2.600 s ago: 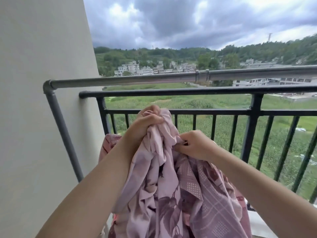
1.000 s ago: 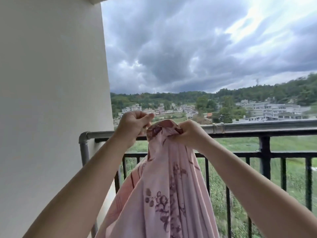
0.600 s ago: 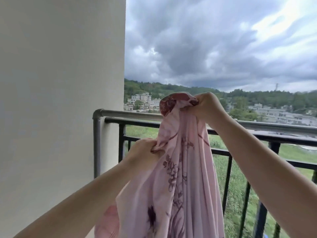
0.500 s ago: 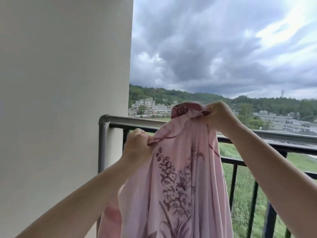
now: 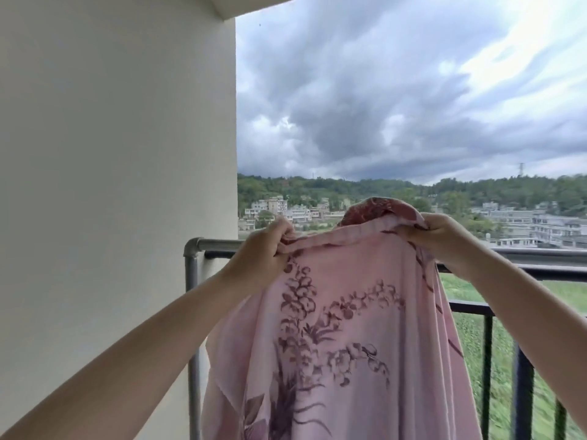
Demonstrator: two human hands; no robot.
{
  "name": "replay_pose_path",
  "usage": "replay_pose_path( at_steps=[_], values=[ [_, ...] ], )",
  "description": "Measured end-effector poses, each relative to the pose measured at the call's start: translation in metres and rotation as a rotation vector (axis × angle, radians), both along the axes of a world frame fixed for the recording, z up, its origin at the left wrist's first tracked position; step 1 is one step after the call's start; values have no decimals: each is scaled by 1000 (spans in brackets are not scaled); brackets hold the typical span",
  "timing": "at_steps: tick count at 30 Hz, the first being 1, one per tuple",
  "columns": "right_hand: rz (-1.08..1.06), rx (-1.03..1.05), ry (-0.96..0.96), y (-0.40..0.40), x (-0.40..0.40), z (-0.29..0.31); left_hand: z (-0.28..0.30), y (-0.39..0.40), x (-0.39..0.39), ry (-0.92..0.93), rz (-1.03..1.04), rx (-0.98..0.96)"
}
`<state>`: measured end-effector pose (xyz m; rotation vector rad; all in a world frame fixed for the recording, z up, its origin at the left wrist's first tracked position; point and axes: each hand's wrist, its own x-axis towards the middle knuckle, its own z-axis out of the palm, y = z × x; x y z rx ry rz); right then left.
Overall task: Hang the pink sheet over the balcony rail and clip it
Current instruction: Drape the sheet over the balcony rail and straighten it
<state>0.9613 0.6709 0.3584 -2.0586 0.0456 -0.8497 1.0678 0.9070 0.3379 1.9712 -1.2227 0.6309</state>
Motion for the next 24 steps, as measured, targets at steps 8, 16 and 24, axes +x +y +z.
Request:
replay_pose_path(
  at_steps=[8,16,24],
  values=[
    [-66,-171,-129,2,13,-30,-59,-12,8,938,-479,273],
    [-30,-283,-123,-1,0,-13,-79,-56,18,984,-137,128],
    [-164,-619,295,-33,12,9,4,-36,55,265,392,-400]
  ],
)
